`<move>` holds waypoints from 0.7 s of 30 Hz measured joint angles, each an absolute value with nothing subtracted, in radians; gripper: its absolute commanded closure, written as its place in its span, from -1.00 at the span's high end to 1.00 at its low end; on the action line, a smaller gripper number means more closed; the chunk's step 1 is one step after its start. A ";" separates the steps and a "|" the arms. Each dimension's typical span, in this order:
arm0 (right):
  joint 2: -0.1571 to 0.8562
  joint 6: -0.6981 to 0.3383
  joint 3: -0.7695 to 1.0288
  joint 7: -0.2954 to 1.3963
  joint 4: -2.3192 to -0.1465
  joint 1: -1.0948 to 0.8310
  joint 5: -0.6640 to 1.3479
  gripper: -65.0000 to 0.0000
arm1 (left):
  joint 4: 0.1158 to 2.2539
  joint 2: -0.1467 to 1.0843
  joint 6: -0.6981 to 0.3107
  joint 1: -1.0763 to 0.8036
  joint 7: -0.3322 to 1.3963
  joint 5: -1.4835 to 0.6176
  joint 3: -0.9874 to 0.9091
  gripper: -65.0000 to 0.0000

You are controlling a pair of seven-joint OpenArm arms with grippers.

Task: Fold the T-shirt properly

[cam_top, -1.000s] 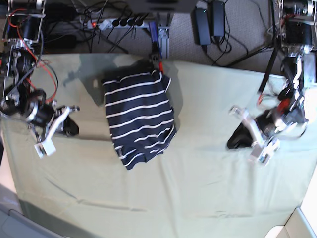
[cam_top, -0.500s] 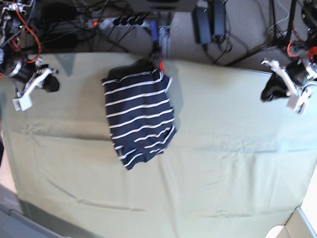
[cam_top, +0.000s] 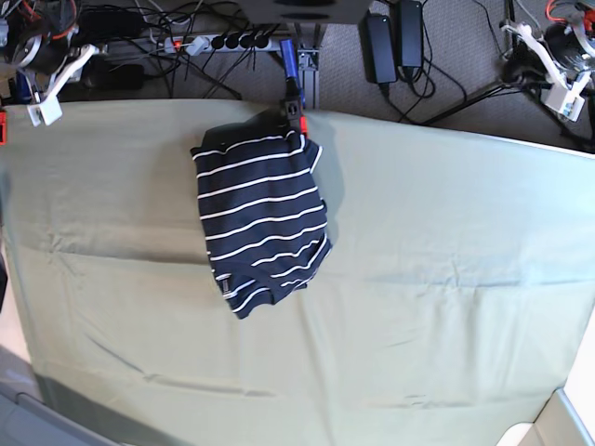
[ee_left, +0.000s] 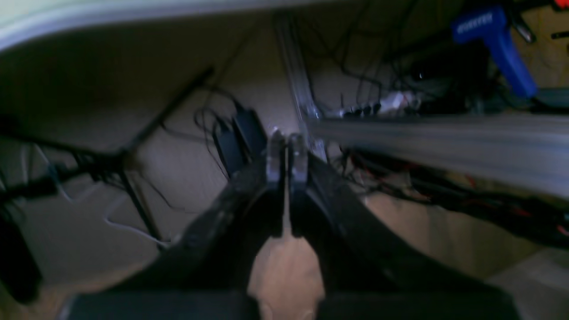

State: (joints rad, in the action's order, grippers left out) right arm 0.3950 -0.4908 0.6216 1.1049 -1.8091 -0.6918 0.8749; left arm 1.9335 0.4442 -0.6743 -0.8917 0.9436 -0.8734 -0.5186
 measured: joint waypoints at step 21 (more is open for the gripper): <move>0.252 -0.489 0.569 1.098 -1.481 -0.803 0.844 -1.00 | 1.343 0.413 -0.435 -0.764 0.856 -0.491 -0.134 -0.95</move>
State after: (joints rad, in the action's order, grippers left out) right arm 0.2520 -0.4892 0.5686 1.0981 -1.4807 -0.8028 0.8436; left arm 1.3426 0.4129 -0.4347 -0.7639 0.8558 -0.4911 -0.1341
